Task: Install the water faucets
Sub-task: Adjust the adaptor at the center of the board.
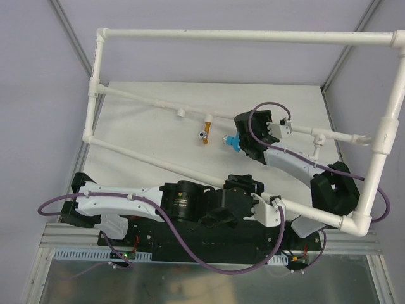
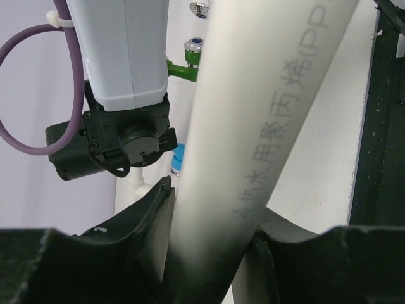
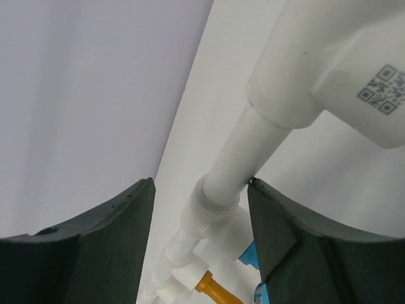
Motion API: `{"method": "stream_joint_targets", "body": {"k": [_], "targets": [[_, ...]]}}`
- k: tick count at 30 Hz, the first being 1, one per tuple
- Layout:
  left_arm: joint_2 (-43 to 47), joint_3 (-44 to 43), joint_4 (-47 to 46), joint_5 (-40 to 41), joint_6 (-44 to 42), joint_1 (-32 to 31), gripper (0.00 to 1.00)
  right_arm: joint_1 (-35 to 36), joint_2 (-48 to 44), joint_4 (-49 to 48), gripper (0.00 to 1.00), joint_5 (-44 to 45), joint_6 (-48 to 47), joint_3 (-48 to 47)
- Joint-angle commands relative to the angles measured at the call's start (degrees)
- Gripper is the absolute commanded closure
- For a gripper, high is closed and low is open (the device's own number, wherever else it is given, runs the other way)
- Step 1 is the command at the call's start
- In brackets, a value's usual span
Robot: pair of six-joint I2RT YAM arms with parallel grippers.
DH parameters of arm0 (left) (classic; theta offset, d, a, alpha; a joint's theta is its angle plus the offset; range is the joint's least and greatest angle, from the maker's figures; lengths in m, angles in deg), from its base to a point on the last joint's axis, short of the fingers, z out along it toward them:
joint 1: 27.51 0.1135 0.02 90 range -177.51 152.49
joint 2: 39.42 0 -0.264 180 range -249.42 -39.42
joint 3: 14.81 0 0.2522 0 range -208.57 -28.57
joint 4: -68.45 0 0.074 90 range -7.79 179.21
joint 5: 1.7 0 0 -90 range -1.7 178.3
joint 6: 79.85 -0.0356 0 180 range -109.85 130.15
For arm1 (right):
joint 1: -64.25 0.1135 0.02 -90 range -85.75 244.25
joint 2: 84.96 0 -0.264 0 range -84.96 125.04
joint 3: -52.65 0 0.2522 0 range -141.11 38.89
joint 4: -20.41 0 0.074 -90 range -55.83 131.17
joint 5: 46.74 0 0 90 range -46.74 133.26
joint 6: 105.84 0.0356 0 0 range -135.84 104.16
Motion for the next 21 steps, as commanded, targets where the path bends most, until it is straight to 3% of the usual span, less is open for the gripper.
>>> {"method": "stream_joint_targets", "body": {"k": [1, 12, 16, 21], "targets": [[4.06, -6.72, -18.1, 3.42, 14.74, 0.98, 1.0, -0.63, -0.62, 9.52, 0.34, 1.61, 13.79, -3.68], [5.81, -6.55, -17.92, 1.67, 17.64, 0.98, 1.0, -1.43, 6.05, 9.79, 0.34, 7.76, 25.31, -3.59], [6.87, -6.46, -18.09, 0.35, 19.22, 0.98, 1.0, -2.3, 9.74, 14.97, 0.34, 7.42, 32.17, -6.57], [8.19, -6.11, -18.09, -0.79, 20.54, 0.98, 1.0, -3.53, 14.14, 15.68, 0.35, 7.42, 32.98, -9.65]]}}
